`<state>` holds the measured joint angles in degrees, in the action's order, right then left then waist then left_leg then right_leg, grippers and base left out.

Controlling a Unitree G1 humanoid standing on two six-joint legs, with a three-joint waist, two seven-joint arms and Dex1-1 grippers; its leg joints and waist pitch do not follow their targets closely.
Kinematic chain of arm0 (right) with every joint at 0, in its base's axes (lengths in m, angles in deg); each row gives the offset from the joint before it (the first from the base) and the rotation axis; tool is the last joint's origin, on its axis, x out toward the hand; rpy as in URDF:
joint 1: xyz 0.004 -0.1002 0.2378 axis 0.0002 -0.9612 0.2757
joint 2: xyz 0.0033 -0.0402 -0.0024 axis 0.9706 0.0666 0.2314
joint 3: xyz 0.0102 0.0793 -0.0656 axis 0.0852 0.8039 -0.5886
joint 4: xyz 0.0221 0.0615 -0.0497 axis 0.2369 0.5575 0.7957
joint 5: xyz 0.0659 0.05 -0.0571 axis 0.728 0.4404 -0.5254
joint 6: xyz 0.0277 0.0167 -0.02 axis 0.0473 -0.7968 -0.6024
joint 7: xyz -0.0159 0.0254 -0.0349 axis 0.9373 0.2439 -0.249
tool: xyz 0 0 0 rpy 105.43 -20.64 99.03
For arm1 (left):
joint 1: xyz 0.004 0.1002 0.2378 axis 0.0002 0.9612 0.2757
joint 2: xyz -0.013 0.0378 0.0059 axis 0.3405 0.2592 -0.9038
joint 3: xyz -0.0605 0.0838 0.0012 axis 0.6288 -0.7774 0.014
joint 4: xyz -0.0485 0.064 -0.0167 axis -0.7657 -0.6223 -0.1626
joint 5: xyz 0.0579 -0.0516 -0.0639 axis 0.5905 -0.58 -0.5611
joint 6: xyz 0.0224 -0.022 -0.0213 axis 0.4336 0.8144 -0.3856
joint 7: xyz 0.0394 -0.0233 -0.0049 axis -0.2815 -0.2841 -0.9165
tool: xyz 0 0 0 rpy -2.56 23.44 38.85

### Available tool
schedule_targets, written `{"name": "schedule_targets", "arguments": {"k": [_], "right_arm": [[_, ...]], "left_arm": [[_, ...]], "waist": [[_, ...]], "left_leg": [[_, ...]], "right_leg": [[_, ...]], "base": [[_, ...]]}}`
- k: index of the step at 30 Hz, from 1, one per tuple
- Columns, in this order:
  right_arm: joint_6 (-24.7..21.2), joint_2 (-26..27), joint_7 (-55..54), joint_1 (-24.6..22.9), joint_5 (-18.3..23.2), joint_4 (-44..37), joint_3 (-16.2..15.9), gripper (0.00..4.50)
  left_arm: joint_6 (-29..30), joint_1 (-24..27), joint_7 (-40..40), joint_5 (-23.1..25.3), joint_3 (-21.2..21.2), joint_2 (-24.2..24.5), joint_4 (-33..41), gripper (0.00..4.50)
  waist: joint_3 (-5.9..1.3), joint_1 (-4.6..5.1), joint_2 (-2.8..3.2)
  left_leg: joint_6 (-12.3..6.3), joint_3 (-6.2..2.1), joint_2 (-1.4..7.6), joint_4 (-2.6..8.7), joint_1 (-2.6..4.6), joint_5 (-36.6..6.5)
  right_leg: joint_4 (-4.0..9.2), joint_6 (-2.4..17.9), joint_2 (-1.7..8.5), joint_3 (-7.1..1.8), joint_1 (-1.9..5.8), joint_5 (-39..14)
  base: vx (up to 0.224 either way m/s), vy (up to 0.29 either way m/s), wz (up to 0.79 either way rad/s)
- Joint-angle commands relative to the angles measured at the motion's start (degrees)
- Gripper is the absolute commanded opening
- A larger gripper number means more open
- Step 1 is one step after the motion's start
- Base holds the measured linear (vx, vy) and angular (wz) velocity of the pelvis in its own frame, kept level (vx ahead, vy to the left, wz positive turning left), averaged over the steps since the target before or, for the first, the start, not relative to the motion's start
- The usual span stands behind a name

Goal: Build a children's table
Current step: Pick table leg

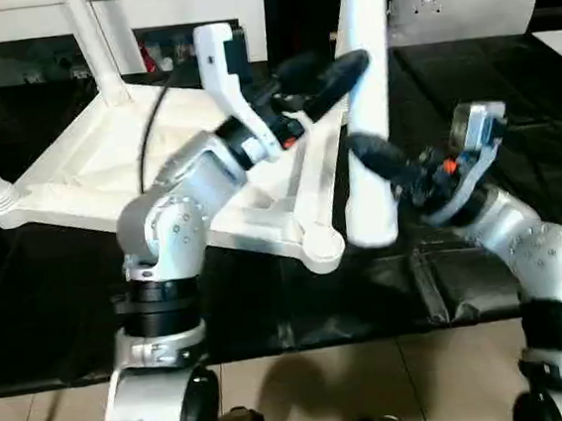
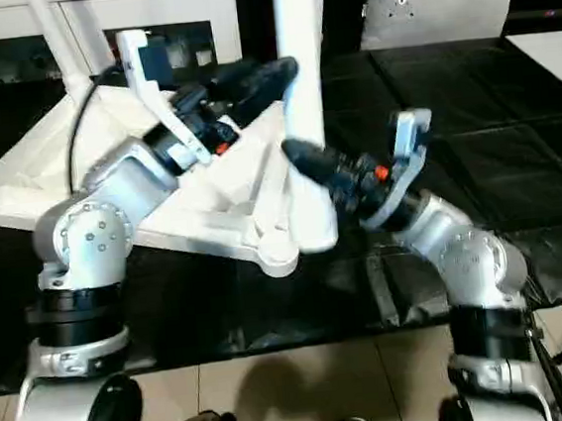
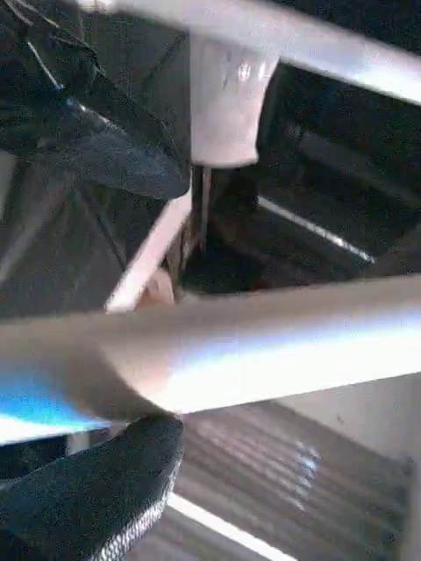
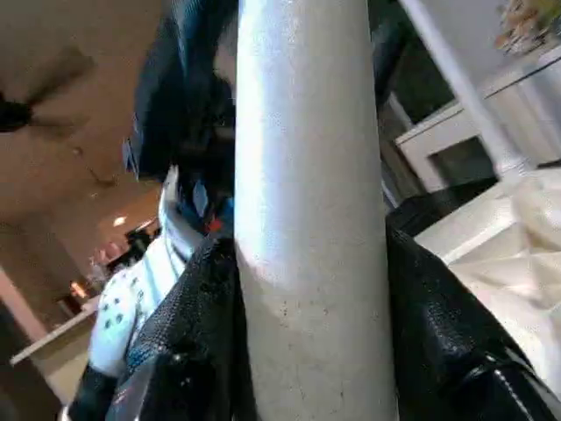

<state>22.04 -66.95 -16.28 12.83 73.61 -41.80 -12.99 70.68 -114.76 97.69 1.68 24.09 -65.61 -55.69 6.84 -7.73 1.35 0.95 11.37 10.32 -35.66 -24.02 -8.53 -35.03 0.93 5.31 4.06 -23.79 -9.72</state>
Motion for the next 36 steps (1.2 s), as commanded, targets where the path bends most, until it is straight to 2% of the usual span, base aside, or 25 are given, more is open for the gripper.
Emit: {"name": "schedule_targets", "arguments": {"k": [1,2,4,5,7,8,9,11,12,13,15,17,19,20,21,22,23,24,25,27,29,33,36], "right_arm": [[-0.8,-0.2,-0.3,0.1,1.0,-2.0,-0.2,1.86],[-1.2,0.0,-0.4,0.0,1.0,-2.3,-0.1,1.86],[-1.6,-0.1,0.0,-0.3,0.6,-3.1,-0.5,1.86],[-1.6,-0.2,0.1,-0.5,0.2,-3.3,-0.9,1.86],[1.0,-0.3,-1.3,-0.6,-3.0,-3.4,-2.4,1.86],[4.8,-0.4,-3.6,-0.5,-6.8,-3.5,-4.4,1.86],[4.8,-0.4,-3.6,-0.5,-6.8,-3.5,-4.4,1.86],[10.6,0.3,-7.1,-0.3,-12.5,-3.3,-6.8,1.86],[13.9,1.4,-10.2,0.0,-15.8,-3.0,-7.9,1.86],[14.9,1.9,-11.3,0.2,-16.9,-2.9,-8.2,1.86],[18.7,3.4,-14.7,0.3,-21.0,-2.7,-9.7,1.86],[26.5,5.4,-20.5,0.2,-28.4,-0.6,-12.3,1.86],[32.9,7.4,-25.9,0.0,-33.3,1.7,-13.4,1.86],[37.0,7.9,-28.6,-0.3,-36.7,2.5,-14.6,1.86],[38.5,7.8,-29.4,-0.5,-38.1,2.7,-15.3,1.86],[42.2,7.3,-32.7,-0.7,-42.1,3.3,-16.6,1.86],[46.5,6.7,-36.7,-0.8,-46.9,4.5,-18.3,1.86],[47.5,6.6,-37.6,-0.9,-48.1,5.0,-18.8,1.86],[49.6,6.1,-41.0,-1.0,-51.5,5.8,-19.7,1.86],[52.4,5.1,-44.4,-1.1,-55.8,6.7,-21.3,1.86],[57.2,4.3,-49.8,-1.0,-62.6,9.2,-22.8,1.86],[60.9,3.2,-55.2,-0.9,-68.1,10.6,-24.3,1.86],[62.8,3.1,-56.4,-0.7,-69.2,11.8,-24.8,1.86]], "left_arm": [[2.4,-0.6,-0.2,-3.7,1.1,-0.4,1.6,4.50],[3.1,-0.4,-0.1,-4.7,1.3,-0.5,1.9,4.50],[4.0,-0.1,0.3,-6.0,1.4,-0.4,2.5,4.50],[4.2,0.0,0.4,-6.2,1.3,-0.3,2.6,4.50],[3.1,0.8,1.1,-3.0,-0.9,1.2,2.8,4.50],[1.2,1.3,0.5,1.2,-3.1,2.6,2.4,4.50],[1.2,1.3,0.5,1.2,-3.1,2.6,2.4,4.50],[-1.7,1.8,-1.3,6.0,-5.2,3.8,1.7,4.50],[-3.5,2.2,-3.1,9.0,-6.8,4.4,1.4,4.50],[-4.1,2.4,-3.7,10.0,-7.3,4.7,1.3,4.50],[-5.2,2.9,-6.7,11.4,-7.8,4.1,1.3,4.50],[-7.0,3.9,-10.7,13.6,-8.6,2.3,1.4,4.50],[-8.9,4.3,-14.8,15.2,-8.0,-0.3,0.9,4.33],[-9.6,4.0,-17.4,14.7,-6.3,-2.4,0.1,4.22],[-9.7,3.8,-18.0,14.4,-5.6,-3.1,-0.2,4.22],[-9.9,3.7,-18.4,13.7,-4.8,-4.1,-0.6,4.22],[-10.3,3.4,-19.7,13.0,-3.6,-5.6,-1.1,4.16],[-10.5,3.4,-20.3,12.8,-3.2,-6.1,-1.3,4.16],[-10.9,3.3,-21.6,12.3,-2.4,-7.1,-1.7,4.16],[-11.2,3.2,-22.6,11.3,-1.6,-8.2,-2.0,4.16],[-11.7,3.3,-22.1,11.5,-2.5,-8.7,-1.8,4.16],[-11.4,3.7,-22.7,11.2,-2.5,-9.9,-1.3,4.16],[-11.5,3.8,-23.0,11.0,-2.7,-10.1,-1.4,4.16]], "waist": [[-6.33,0.37,-1.00],[-6.29,0.34,-1.19],[-6.26,0.27,-1.16],[-6.32,0.18,-1.22],[-6.37,0.11,-1.29],[-6.40,0.16,-1.23],[-6.37,0.21,-1.19],[-6.33,0.32,-1.33],[-6.38,0.40,-1.35],[-6.34,0.46,-1.30],[-6.42,0.69,-1.37],[-6.38,1.06,-1.35],[-6.42,1.53,-1.31],[-6.53,1.83,-1.36],[-6.64,1.85,-1.48],[-6.54,1.93,-1.55],[-6.51,2.04,-1.64],[-6.53,2.24,-1.65],[-6.54,2.33,-1.64],[-6.64,2.68,-1.74],[-6.72,2.94,-1.78],[-6.59,3.06,-1.73],[-6.49,3.29,-1.71]], "left_leg": [[1.76,-2.10,2.83,5.02,2.37,-16.6],[1.77,-1.96,2.74,4.96,2.36,-16.4],[1.63,-1.78,2.63,4.87,2.67,-16.9],[1.59,-1.83,2.65,4.90,2.49,-16.4],[1.78,-1.90,2.77,5.04,2.56,-16.4],[2.20,-1.97,2.81,5.18,2.60,-16.5],[2.49,-2.02,2.86,5.28,2.61,-16.9],[4.03,-2.17,2.87,5.32,2.86,-19.3],[4.46,-2.20,2.70,5.32,2.95,-19.9],[4.67,-2.30,2.74,5.35,2.85,-20.0],[4.62,-2.33,2.67,5.38,2.72,-20.2],[4.63,-2.24,2.72,5.42,2.41,-19.3],[4.60,-2.11,2.73,5.38,2.31,-19.3],[4.37,-2.03,2.61,5.23,2.38,-19.0],[4.17,-1.98,2.57,5.13,2.26,-18.3],[3.57,-1.92,2.43,5.18,2.04,-17.5],[3.30,-1.83,2.43,5.09,1.96,-16.9],[2.84,-1.75,2.29,5.02,1.91,-16.6],[2.58,-1.74,2.25,4.95,1.89,-16.3],[1.93,-1.65,2.06,4.81,1.70,-15.1],[0.84,-1.47,1.92,4.63,1.66,-13.8],[-0.75,-1.38,1.90,4.52,1.73,-13.7],[-1.25,-1.37,1.93,4.54,1.88,-15.1]], "right_leg": [[5.13,5.5,3.66,-1.69,2.32,-23.9],[5.01,6.1,3.75,-1.81,2.28,-23.0],[5.19,6.6,3.82,-2.06,1.99,-23.1],[5.06,6.6,3.89,-2.14,2.21,-22.5],[5.16,5.8,3.79,-2.17,2.02,-22.2],[5.09,5.1,3.75,-2.23,1.98,-22.3],[5.21,4.5,3.73,-2.25,1.89,-22.8],[5.64,2.7,3.89,-2.31,1.52,-26.1],[5.71,2.2,3.94,-2.27,1.61,-27.4],[5.74,1.9,3.95,-2.32,1.45,-27.7],[5.66,1.9,3.91,-2.27,1.58,-27.6],[5.36,3.2,3.76,-2.34,1.57,-24.4],[5.25,4.2,3.75,-2.36,1.48,-22.9],[5.21,5.0,3.73,-2.38,1.62,-21.9],[5.10,5.3,3.70,-2.38,1.74,-20.9],[5.02,5.5,3.47,-2.39,1.99,-19.9],[4.95,5.5,3.48,-2.44,1.92,-19.2],[4.91,5.6,3.33,-2.46,2.03,-18.7],[4.84,5.6,3.28,-2.46,2.08,-18.3],[4.65,5.7,3.13,-2.46,2.28,-16.5],[4.58,5.8,2.85,-2.43,2.34,-15.1],[4.40,6.2,2.65,-2.46,2.46,-13.7],[4.52,6.2,2.43,-2.39,2.40,-14.3]], "base": [[0.000,0.000,0.00],[0.000,0.000,0.00],[0.000,0.000,0.00],[0.000,0.000,0.00],[0.000,0.000,0.00],[0.000,0.000,0.00],[0.000,0.000,0.00],[0.000,0.000,0.00],[0.000,0.000,0.00],[0.000,0.000,0.00],[0.000,0.000,0.00],[0.000,0.000,0.00],[0.000,0.000,0.00],[0.000,0.000,0.00],[0.000,0.000,0.00],[0.000,0.000,0.00],[0.000,0.000,0.00],[0.000,0.000,0.00],[0.000,0.000,0.00],[0.000,0.000,0.00],[0.000,0.000,0.00],[0.000,0.000,0.00],[0.000,0.000,0.00]]}}
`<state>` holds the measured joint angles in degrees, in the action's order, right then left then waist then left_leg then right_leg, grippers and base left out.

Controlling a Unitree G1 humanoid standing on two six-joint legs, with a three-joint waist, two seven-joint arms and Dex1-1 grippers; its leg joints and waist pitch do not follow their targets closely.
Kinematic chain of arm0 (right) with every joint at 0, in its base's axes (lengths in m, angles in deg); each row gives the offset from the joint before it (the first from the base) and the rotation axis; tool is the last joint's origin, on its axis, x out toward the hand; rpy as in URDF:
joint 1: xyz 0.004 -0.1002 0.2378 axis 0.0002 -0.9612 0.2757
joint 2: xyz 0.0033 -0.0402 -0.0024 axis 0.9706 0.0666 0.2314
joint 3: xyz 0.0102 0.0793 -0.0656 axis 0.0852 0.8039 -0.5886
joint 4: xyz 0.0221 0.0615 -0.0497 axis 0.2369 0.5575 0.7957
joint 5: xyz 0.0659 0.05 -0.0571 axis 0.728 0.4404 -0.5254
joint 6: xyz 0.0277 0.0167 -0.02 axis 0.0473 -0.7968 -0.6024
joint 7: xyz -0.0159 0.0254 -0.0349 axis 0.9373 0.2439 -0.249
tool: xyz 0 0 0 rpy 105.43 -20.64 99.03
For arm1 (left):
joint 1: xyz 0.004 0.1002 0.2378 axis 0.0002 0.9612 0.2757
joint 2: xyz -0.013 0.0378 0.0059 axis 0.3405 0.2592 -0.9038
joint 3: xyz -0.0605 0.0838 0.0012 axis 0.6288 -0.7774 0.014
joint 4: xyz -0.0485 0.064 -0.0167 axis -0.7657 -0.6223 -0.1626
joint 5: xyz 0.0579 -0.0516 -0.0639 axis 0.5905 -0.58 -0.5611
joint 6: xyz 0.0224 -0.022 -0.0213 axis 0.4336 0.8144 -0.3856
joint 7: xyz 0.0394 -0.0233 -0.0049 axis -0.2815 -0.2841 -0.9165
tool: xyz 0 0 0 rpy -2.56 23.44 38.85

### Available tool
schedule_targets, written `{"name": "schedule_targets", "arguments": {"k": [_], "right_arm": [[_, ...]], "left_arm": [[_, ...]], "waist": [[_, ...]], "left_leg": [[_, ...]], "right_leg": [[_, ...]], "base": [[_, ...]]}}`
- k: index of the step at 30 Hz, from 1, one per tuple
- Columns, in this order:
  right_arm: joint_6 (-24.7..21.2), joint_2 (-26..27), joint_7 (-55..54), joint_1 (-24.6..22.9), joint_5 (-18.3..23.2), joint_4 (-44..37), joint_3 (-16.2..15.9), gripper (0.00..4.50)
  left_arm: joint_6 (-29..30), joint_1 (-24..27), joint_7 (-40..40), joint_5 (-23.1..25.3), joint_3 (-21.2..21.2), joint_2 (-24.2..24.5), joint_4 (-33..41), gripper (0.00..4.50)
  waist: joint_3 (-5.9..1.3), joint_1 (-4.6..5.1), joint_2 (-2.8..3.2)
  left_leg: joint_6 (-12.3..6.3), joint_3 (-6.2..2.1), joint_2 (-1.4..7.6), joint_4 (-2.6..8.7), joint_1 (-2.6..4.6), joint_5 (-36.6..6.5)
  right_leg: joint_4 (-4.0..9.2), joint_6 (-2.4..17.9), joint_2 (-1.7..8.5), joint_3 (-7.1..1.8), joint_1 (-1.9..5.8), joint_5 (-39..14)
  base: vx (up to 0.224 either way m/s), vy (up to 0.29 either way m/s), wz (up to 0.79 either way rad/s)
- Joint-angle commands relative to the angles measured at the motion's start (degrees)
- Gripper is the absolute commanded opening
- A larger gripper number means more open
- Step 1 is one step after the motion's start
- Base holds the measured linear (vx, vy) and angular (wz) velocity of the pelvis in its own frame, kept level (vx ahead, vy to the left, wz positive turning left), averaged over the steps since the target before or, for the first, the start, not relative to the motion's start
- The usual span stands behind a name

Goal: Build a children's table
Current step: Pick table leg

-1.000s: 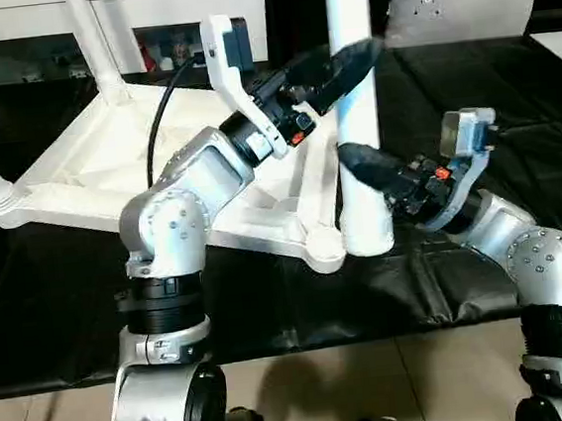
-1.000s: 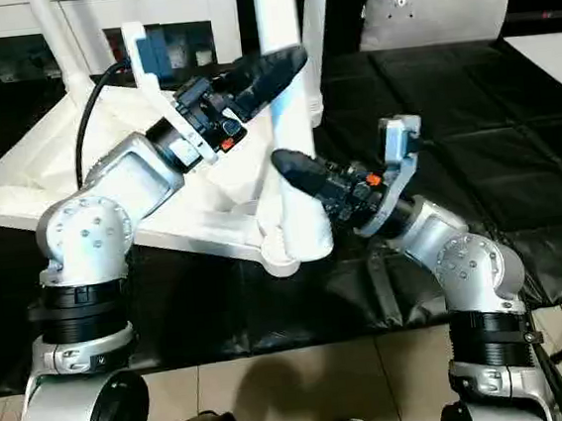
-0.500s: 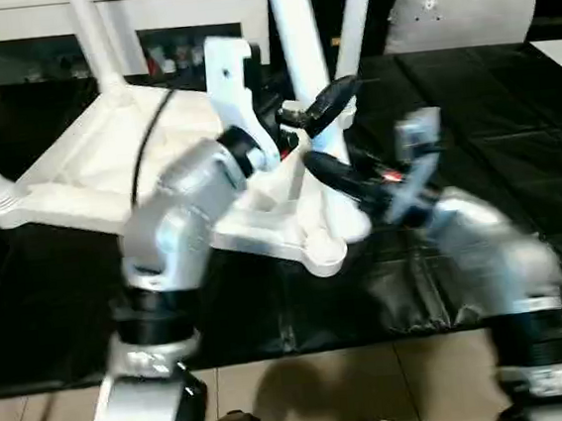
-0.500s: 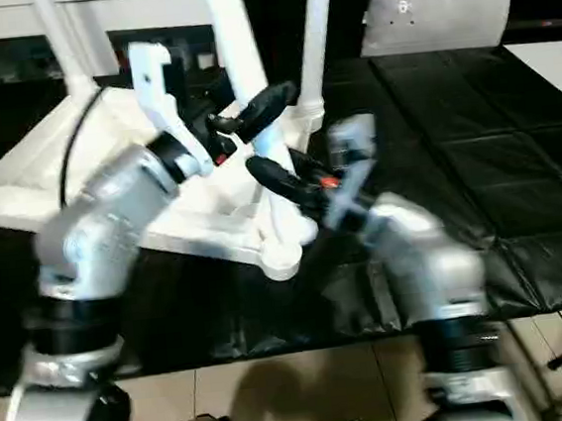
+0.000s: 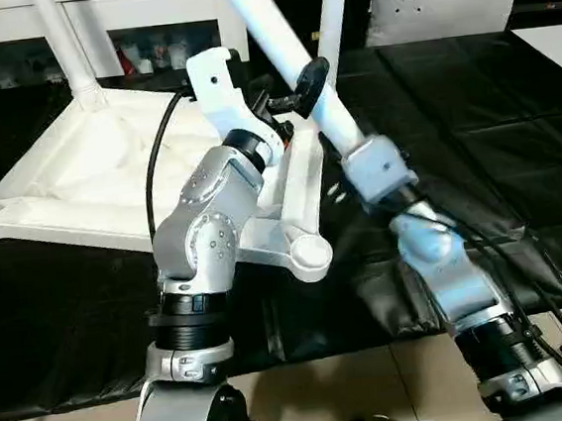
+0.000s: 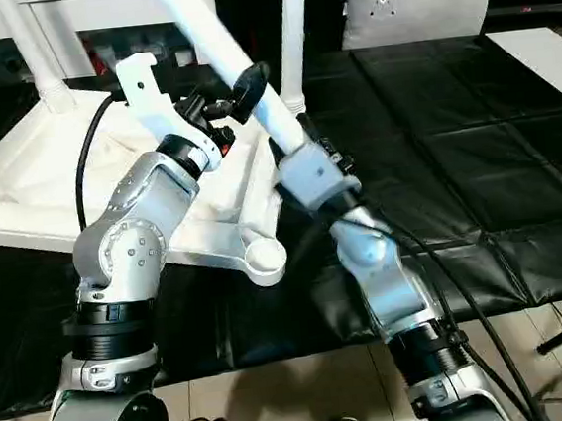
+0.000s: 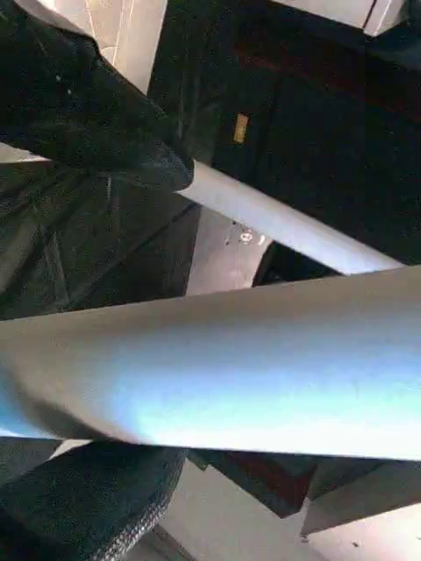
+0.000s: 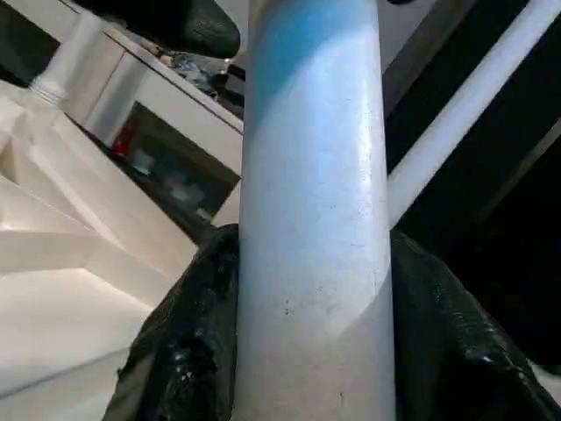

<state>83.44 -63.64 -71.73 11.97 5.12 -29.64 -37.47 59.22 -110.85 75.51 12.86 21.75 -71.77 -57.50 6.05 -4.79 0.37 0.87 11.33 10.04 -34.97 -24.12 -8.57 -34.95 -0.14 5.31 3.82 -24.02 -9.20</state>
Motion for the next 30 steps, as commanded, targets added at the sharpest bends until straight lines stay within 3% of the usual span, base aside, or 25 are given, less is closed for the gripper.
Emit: {"name": "schedule_targets", "arguments": {"k": [1,6,11,24,26,30], "right_arm": [[1.7,-0.3,-1.7,0.2,-1.3,0.0,-0.6,1.86],[3.8,-0.3,-4.5,1.0,-3.3,2.8,-0.9,1.86],[5.1,-0.4,-6.1,1.5,-4.3,4.6,-0.9,1.86],[7.2,-0.5,-7.4,2.5,-4.3,7.1,-0.8,1.86],[7.7,-0.4,-7.3,2.5,-4.0,7.1,-0.8,1.86],[8.3,-0.3,-7.2,2.6,-3.7,7.7,-0.8,1.86]], "left_arm": [[-0.1,-0.1,-1.0,-0.3,-0.4,-4.0,0.4,4.16],[-0.4,0.0,-1.5,-1.3,-0.3,-4.0,0.4,4.16],[-0.5,-0.1,-1.4,-1.8,-0.3,-3.8,0.2,4.16],[-0.9,-0.1,-1.4,-1.9,-0.8,-3.0,-0.2,4.16],[-1.3,-0.1,-0.4,-0.8,-1.8,-2.0,-0.3,4.16],[-7.3,0.9,5.5,10.0,-10.6,6.0,-1.9,4.16]], "waist": [[-5.63,0.43,-0.81],[-5.51,0.68,-0.82],[-5.58,0.85,-0.90],[-5.96,1.47,-0.91],[-5.96,1.44,-0.89],[-6.19,1.36,-0.63]], "left_leg": [[-1.24,-1.35,2.25,3.89,1.98,-15.4],[-0.75,-1.42,2.28,3.95,2.24,-17.7],[-0.67,-1.43,2.22,3.94,2.07,-17.7],[-2.39,-1.28,2.17,3.55,1.90,-15.5],[-2.43,-1.32,2.19,3.58,1.91,-15.7],[-2.25,-1.58,2.38,3.76,1.98,-16.3]], "right_leg": [[4.48,7.2,2.44,-2.15,2.61,-15.2],[4.73,6.7,2.38,-2.09,2.36,-17.7],[4.70,6.4,2.36,-2.10,2.43,-17.7],[4.26,8.2,2.29,-2.07,2.74,-14.1],[4.30,8.2,2.30,-2.04,2.75,-14.4],[4.21,7.1,2.36,-2.08,2.71,-15.4]], "base": [[0.000,0.000,0.00],[0.000,0.000,0.00],[0.000,0.000,0.00],[0.000,0.000,0.00],[0.000,0.000,0.00],[0.000,0.000,0.00]]}}
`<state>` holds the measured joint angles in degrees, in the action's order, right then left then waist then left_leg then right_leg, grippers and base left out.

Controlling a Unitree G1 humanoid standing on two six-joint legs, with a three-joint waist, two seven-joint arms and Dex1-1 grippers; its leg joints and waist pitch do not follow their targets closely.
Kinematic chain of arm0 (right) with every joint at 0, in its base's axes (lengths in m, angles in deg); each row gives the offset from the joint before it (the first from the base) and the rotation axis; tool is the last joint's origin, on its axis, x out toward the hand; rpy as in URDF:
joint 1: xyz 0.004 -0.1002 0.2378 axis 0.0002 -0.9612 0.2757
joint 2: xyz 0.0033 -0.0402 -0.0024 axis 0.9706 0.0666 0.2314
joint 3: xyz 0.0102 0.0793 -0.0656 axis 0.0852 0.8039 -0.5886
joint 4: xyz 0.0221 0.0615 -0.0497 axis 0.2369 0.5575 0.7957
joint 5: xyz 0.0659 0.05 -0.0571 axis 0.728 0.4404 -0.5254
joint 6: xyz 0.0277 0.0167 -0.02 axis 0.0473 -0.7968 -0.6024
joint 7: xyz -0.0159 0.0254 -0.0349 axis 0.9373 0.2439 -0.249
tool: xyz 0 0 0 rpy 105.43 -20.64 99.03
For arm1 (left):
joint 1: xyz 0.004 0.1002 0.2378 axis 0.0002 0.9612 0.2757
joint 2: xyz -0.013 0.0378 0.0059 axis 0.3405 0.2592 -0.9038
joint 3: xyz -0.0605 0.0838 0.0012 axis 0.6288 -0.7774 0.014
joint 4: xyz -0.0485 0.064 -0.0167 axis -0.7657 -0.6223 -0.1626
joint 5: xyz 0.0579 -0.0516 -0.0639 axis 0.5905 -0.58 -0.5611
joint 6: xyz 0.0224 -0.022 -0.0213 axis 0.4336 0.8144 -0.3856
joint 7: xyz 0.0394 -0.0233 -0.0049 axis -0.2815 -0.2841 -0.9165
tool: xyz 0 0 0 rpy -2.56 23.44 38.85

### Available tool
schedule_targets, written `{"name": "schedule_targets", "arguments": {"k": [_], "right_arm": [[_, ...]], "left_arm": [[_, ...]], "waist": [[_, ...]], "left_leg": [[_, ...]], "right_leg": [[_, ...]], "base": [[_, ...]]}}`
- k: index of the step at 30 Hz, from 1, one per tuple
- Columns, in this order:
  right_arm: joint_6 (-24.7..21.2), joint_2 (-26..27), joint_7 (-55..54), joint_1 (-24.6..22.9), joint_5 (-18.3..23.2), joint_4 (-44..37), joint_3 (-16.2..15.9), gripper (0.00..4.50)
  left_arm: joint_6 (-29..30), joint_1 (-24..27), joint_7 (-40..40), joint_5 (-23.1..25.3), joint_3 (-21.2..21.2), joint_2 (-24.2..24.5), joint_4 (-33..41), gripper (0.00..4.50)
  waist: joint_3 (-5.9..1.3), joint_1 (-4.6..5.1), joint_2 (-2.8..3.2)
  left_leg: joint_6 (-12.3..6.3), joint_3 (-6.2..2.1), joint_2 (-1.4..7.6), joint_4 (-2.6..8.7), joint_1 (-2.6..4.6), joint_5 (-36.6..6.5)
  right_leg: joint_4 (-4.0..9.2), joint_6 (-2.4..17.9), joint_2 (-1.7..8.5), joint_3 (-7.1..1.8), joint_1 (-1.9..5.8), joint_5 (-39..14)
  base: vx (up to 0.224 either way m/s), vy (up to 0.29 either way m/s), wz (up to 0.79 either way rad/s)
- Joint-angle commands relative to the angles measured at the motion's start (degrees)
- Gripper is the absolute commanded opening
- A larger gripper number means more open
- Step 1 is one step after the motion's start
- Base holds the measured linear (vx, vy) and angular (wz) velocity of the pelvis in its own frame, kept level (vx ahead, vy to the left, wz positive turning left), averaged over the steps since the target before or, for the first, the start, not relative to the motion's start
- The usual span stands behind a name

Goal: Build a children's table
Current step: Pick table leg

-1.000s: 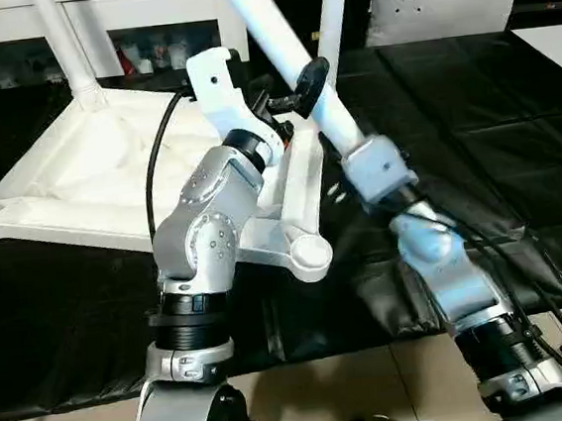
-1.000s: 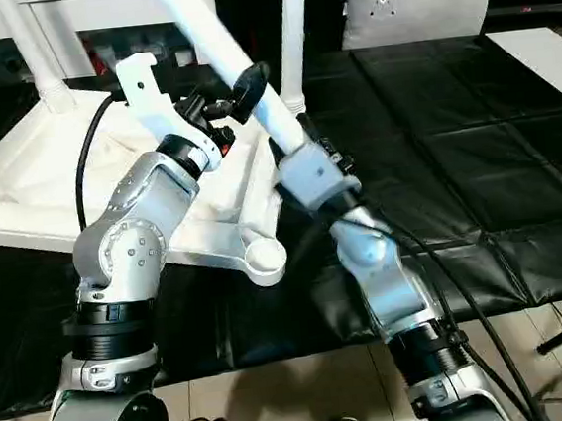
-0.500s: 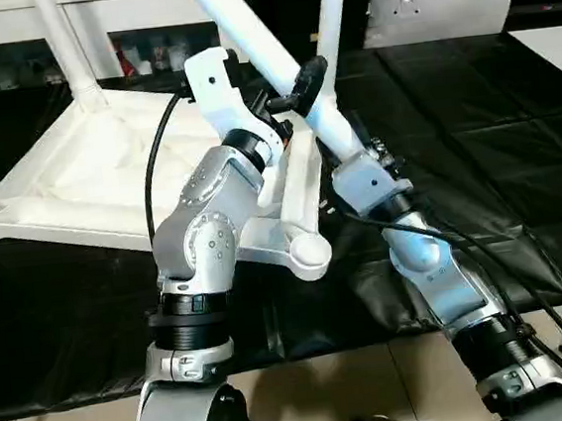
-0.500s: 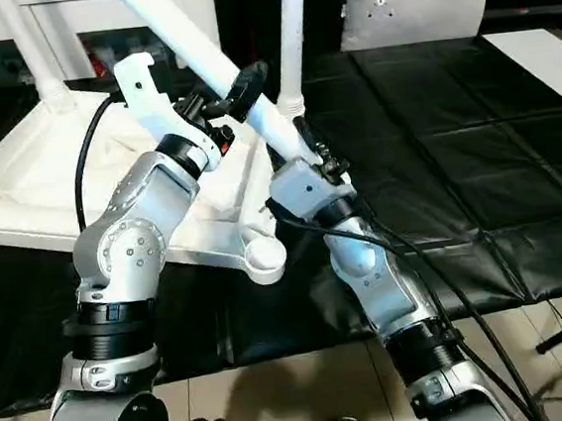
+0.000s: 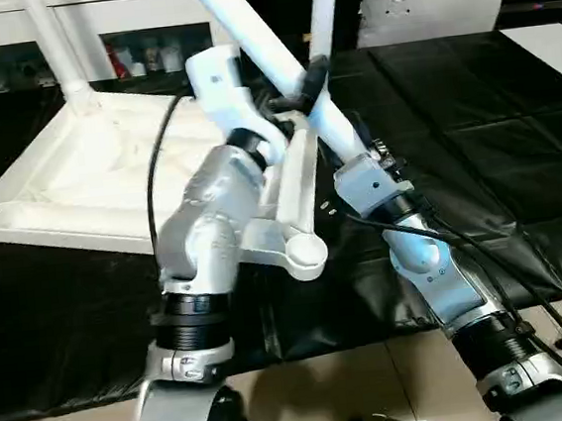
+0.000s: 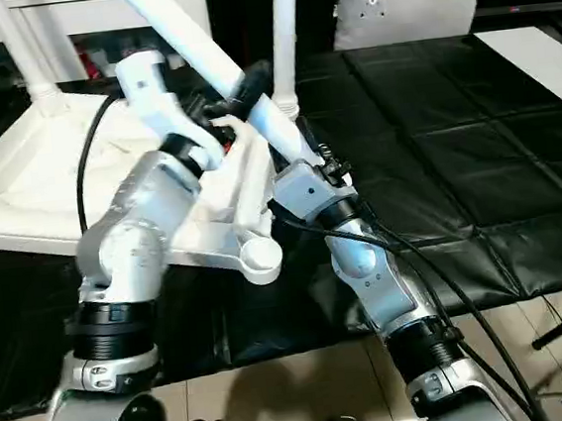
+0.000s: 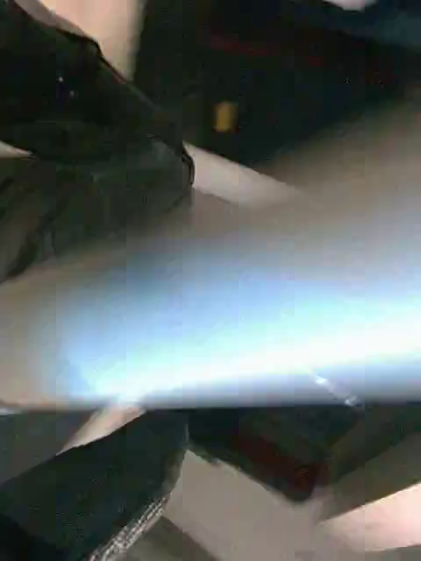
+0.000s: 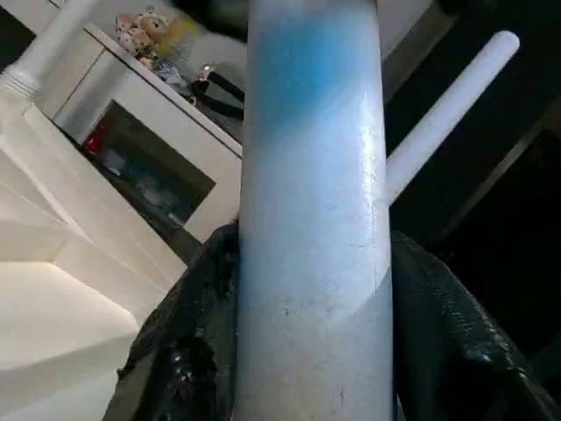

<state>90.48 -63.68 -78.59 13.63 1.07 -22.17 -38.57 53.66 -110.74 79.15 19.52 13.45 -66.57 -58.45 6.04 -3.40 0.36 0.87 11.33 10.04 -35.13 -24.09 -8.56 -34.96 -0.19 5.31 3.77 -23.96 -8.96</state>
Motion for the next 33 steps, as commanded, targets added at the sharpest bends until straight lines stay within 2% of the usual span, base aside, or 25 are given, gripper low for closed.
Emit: {"name": "schedule_targets", "arguments": {"k": [1,3,6,12,15,26,28,30,32,33], "right_arm": [[1.4,-0.2,-0.4,1.0,0.4,0.3,0.3,1.86],[1.7,-0.1,-0.4,1.0,0.4,0.5,0.2,1.86],[1.8,-0.1,-0.3,1.0,0.5,0.5,0.2,1.86],[2.1,-0.1,-0.1,1.0,0.6,0.6,0.1,1.86],[2.2,-0.1,-0.1,1.0,0.7,0.7,0.1,1.86],[2.5,-0.1,0.4,1.3,0.8,1.3,0.1,1.86],[2.6,-0.1,0.4,1.3,0.8,1.3,0.1,1.86],[2.6,-0.2,0.5,1.3,0.9,1.3,0.1,1.86],[2.6,-0.3,0.7,1.2,1.0,1.2,0.2,1.86],[2.6,-0.3,0.7,1.2,1.0,1.2,0.2,1.86]], "left_arm": [[-2.2,1.0,2.0,3.9,-2.7,1.2,-1.2,4.16],[-3.6,1.5,2.0,5.3,-3.3,1.9,-1.4,4.16],[-5.4,1.8,2.0,7.2,-4.6,2.8,-1.6,4.16],[-11.9,2.3,1.5,13.4,-7.5,5.5,-4.1,4.16],[-12.4,2.3,1.4,13.6,-7.5,5.6,-4.4,4.16],[-18.9,1.3,-0.3,19.8,-8.1,7.9,-7.7,4.16],[-19.2,1.2,0.2,19.8,-8.2,8.0,-8.2,3.98],[-18.4,1.2,0.7,17.6,-7.0,7.0,-8.3,3.89],[-11.1,1.1,2.3,2.6,1.5,0.2,-6.9,3.75],[-11.4,1.0,3.4,1.6,1.5,0.0,-6.7,3.75]], "waist": [[-6.20,-0.05,-0.58],[-6.26,0.02,-0.47],[-6.30,-0.02,-0.50],[-6.25,0.00,-0.41],[-6.28,0.00,-0.41],[-6.26,0.01,-0.40],[-6.23,0.01,-0.39],[-6.26,0.00,-0.41],[-6.09,0.01,-0.71],[-6.17,-0.14,-0.85]], "left_leg": [[-2.05,-1.54,2.34,3.90,1.96,-16.3],[-1.24,-1.45,2.36,3.87,2.03,-16.2],[-1.46,-1.42,2.39,3.85,1.98,-15.6],[-1.04,-1.51,2.46,3.96,2.12,-16.8],[-0.65,-1.46,2.40,3.94,2.13,-17.2],[-0.86,-1.54,2.43,3.98,2.16,-17.8],[-0.82,-1.51,2.46,4.01,2.13,-17.6],[-0.91,-1.47,2.43,3.96,2.09,-17.1],[-0.60,-1.09,2.22,3.70,2.12,-17.3],[-0.88,-1.20,2.16,3.68,1.98,-17.0]], "right_leg": [[4.25,7.2,2.41,-2.04,2.59,-15.6],[4.12,8.1,2.45,-2.13,2.72,-14.3],[3.96,8.7,2.45,-2.20,2.74,-12.7],[4.03,8.6,2.45,-2.19,2.62,-13.9],[3.97,8.8,2.54,-2.22,2.64,-14.1],[4.06,8.8,2.56,-2.20,2.49,-14.6],[3.89,9.1,2.53,-2.22,2.50,-13.9],[3.88,9.3,2.58,-2.25,2.55,-13.5],[3.88,10.3,2.80,-2.24,2.63,-14.6],[4.13,10.7,2.86,-2.13,2.69,-15.1]], "base": [[0.000,0.000,0.00],[0.000,0.000,0.00],[0.000,0.000,0.00],[0.000,0.000,0.00],[0.000,0.000,0.00],[0.000,0.000,0.00],[0.000,0.000,0.00],[0.000,0.000,0.00],[0.000,0.000,0.00],[0.000,0.000,0.00]]}}
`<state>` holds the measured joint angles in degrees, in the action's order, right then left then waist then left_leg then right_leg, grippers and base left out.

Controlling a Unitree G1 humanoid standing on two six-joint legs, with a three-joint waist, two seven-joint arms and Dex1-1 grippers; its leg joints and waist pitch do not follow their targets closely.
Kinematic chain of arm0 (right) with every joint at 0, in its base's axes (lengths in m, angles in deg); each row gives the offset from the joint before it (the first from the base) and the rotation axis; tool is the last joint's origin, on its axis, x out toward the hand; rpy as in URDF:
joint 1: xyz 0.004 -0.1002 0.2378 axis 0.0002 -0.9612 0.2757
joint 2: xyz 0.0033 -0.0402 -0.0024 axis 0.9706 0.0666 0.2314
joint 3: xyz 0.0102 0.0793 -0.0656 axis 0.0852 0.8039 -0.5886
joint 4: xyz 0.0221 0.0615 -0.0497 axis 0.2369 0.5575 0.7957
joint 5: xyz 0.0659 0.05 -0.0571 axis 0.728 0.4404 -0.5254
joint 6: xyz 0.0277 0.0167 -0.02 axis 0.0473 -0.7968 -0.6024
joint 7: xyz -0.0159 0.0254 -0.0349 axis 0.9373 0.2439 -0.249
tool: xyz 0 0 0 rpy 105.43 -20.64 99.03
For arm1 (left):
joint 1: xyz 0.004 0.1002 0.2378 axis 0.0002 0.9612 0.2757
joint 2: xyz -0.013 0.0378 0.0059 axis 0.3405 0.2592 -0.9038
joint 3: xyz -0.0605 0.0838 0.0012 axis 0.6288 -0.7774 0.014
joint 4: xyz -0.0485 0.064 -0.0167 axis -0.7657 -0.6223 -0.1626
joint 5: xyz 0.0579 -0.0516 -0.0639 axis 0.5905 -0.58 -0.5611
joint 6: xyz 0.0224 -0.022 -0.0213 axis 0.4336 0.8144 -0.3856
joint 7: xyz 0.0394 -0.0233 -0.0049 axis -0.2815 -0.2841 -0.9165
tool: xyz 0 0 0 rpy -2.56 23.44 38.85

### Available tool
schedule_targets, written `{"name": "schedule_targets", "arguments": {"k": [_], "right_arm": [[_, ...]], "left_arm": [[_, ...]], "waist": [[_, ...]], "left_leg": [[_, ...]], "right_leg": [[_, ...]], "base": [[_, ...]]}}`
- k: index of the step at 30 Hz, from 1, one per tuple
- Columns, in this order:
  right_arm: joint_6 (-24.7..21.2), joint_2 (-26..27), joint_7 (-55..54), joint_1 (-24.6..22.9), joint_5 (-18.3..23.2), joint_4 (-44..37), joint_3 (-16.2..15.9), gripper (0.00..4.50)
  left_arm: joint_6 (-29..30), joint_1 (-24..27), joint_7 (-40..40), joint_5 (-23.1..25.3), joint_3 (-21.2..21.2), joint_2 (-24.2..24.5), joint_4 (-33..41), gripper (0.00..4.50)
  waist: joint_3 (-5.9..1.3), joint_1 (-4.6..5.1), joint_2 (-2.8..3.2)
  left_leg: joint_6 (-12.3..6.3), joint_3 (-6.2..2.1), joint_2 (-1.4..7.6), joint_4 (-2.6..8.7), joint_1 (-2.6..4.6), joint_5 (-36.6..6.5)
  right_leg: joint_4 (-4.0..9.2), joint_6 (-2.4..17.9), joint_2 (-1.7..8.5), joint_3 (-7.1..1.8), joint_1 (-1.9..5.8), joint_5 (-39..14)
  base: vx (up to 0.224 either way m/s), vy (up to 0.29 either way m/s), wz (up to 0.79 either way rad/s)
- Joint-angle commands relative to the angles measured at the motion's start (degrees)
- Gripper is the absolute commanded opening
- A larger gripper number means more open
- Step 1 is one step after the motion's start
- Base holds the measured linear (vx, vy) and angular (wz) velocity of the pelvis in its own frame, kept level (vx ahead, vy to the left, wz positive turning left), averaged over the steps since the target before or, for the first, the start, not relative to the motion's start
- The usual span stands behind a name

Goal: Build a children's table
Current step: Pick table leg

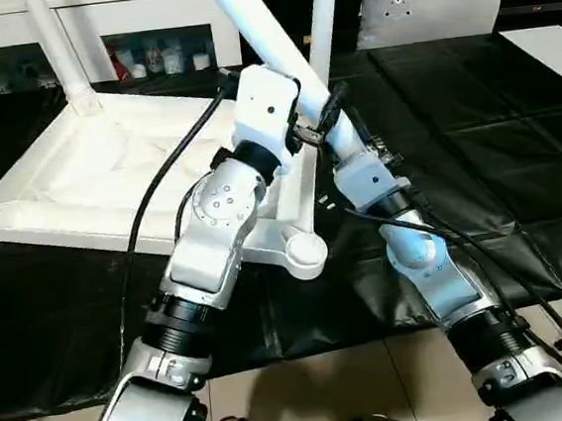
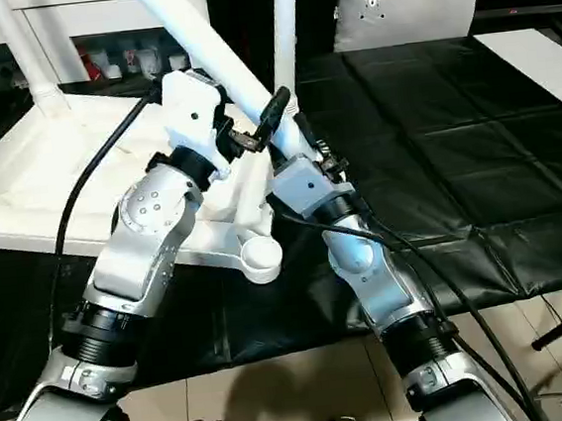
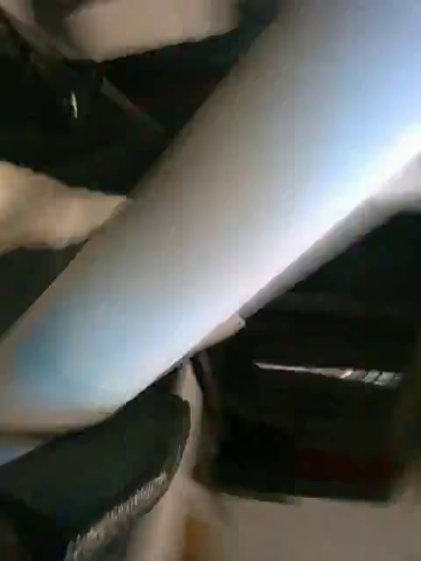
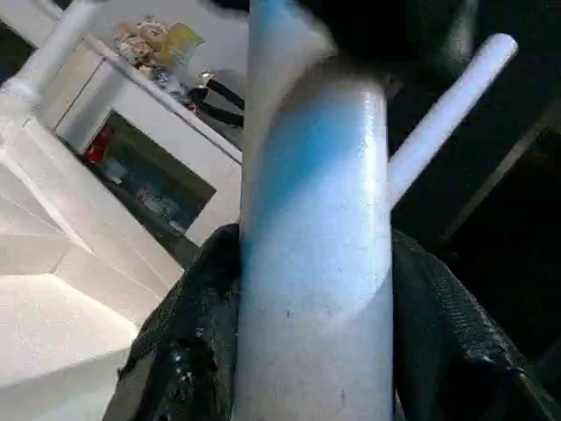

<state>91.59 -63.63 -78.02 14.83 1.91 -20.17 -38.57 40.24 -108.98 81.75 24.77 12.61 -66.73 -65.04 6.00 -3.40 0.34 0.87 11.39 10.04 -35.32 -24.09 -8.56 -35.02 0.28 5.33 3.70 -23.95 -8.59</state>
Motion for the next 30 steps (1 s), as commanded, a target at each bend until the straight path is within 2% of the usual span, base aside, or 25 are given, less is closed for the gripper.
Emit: {"name": "schedule_targets", "arguments": {"k": [1,2,3,7,10,11,12,15,17,25,30], "right_arm": [[1.5,-0.4,0.1,0.0,0.2,-0.8,0.2,1.86],[1.5,-0.4,0.2,0.0,0.3,-0.8,0.2,1.86],[1.8,-0.3,0.3,0.0,0.7,-0.7,0.3,1.86],[2.6,0.4,1.2,0.0,2.8,-0.2,0.6,1.86],[3.2,0.8,1.7,0.0,3.8,-0.3,0.5,1.86],[3.3,0.8,1.8,0.0,3.9,-0.4,0.5,1.86],[3.5,1.0,1.9,-0.1,4.0,-0.5,0.6,1.86],[3.7,1.1,2.0,-0.2,4.1,-0.6,0.8,1.86],[4.0,1.1,2.3,-0.2,4.7,-0.6,0.7,1.86],[4.8,1.4,3.4,-0.1,5.2,-0.5,0.7,1.86],[4.9,1.5,3.5,-0.2,5.2,-0.5,0.6,1.86]], "left_arm": [[2.0,-0.8,0.8,-3.6,2.4,0.2,-0.2,3.65],[1.2,-0.9,1.7,-3.7,2.1,0.2,-0.2,3.58],[-0.6,-0.9,3.1,-5.0,2.3,-0.3,-0.1,3.55],[-7.5,-0.6,6.3,-10.6,4.6,-2.9,-2.1,3.55],[-8.9,-0.1,7.3,-14.4,7.6,-5.3,-3.6,3.55],[-8.6,-0.1,7.4,-15.1,8.3,-5.8,-3.5,3.55],[-7.7,-0.1,7.6,-17.2,10.5,-7.2,-2.9,3.55],[-8.0,0.2,8.1,-18.3,11.2,-7.7,-2.6,3.55],[-10.3,0.2,9.4,-20.3,11.1,-8.0,-3.3,3.55],[-12.4,0.5,11.5,-19.9,11.2,-8.3,-3.8,3.55],[-12.4,0.6,11.9,-19.6,10.2,-7.6,-4.3,3.07]], "waist": [[-6.13,-0.13,-0.83],[-6.09,-0.03,-0.76],[-6.06,0.00,-0.85],[-6.08,-0.12,-0.88],[-6.06,0.02,-0.99],[-6.07,0.03,-0.86],[-6.13,0.07,-0.90],[-6.07,0.03,-0.89],[-6.05,-0.03,-0.86],[-6.04,0.02,-0.98],[-6.01,0.00,-0.94]], "left_leg": [[-0.88,-1.26,2.16,3.87,1.98,-17.0],[-1.63,-1.40,2.24,3.96,2.03,-17.8],[-1.85,-1.38,2.21,3.96,2.00,-18.0],[-2.14,-1.34,2.21,3.94,1.98,-17.7],[-2.26,-1.29,2.28,4.02,1.96,-18.1],[-2.07,-1.32,2.37,4.07,2.02,-18.3],[-1.96,-1.32,2.37,4.02,2.07,-18.4],[-2.06,-1.33,2.37,4.07,2.06,-18.3],[-2.09,-1.33,2.42,4.09,2.13,-18.2],[-2.14,-1.28,2.44,4.09,2.00,-17.5],[-1.91,-1.30,2.51,4.15,2.11,-17.9]], "right_leg": [[4.19,10.2,2.84,-2.07,2.68,-15.5],[4.34,9.1,2.51,-1.95,2.38,-16.4],[4.44,8.5,2.55,-1.95,2.42,-17.1],[4.52,8.5,2.66,-2.00,2.51,-16.8],[4.48,8.6,2.52,-1.99,2.51,-16.4],[4.42,8.7,2.53,-1.99,2.52,-16.5],[4.28,8.8,2.51,-2.00,2.56,-16.2],[4.36,8.8,2.55,-2.03,2.51,-16.6],[4.34,8.7,2.56,-2.06,2.48,-16.5],[4.26,8.6,2.61,-2.15,2.64,-15.8],[4.24,8.6,2.58,-2.16,2.58,-16.1]], "base": [[0.000,0.000,0.00],[0.000,0.000,0.00],[0.000,0.000,0.00],[0.000,0.000,0.00],[0.000,0.000,0.00],[0.000,0.000,0.00],[0.000,0.000,0.00],[0.000,0.000,0.00],[0.000,0.000,0.00],[0.000,0.000,0.00],[0.000,0.000,0.00]]}}
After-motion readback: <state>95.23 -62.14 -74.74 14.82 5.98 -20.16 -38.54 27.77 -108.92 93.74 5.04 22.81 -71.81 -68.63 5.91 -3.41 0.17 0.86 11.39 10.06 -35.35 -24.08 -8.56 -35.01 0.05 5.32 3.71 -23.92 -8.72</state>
